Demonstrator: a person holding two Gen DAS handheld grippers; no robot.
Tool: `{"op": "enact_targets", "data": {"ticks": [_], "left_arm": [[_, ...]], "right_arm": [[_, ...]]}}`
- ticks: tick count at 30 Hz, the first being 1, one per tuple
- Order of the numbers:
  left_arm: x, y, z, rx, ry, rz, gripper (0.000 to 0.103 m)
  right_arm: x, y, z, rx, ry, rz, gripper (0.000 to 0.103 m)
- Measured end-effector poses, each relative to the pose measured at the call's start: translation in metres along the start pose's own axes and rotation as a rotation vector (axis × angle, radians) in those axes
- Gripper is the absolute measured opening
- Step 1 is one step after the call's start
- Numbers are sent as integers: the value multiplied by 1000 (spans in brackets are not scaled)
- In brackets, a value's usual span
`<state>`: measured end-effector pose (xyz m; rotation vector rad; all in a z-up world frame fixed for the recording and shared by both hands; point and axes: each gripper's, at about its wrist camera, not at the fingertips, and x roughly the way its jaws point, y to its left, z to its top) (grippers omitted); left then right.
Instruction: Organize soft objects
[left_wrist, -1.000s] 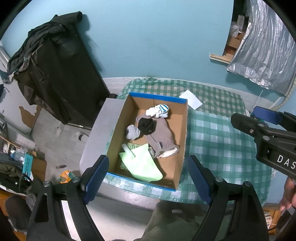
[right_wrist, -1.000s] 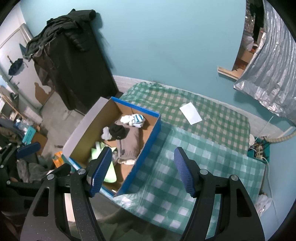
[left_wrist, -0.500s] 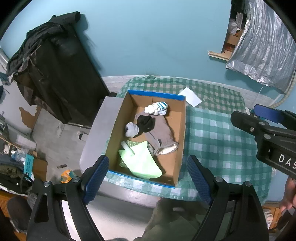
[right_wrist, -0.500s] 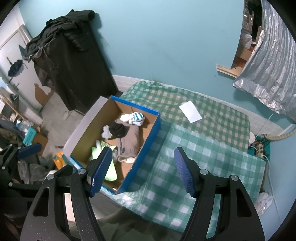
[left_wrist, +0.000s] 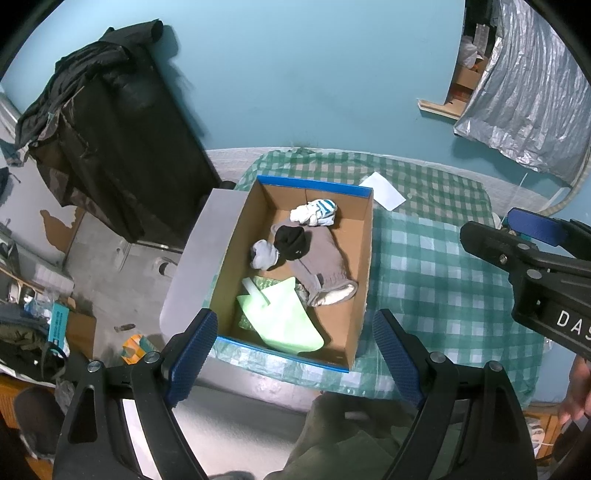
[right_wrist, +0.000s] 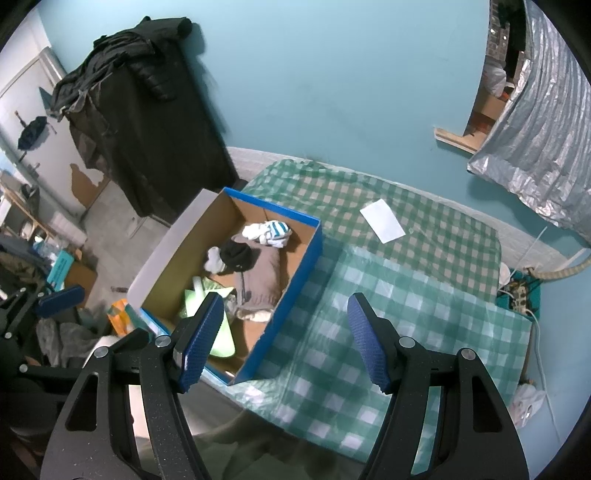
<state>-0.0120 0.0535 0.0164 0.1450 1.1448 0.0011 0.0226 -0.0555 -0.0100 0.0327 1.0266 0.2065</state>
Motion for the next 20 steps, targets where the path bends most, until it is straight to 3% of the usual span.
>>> {"op": "enact_targets", "data": {"ticks": [20], "left_arm": [[0, 3, 1, -1, -2, 2, 87]], "right_arm": [[-1, 6, -4, -4, 0, 2, 69]]}}
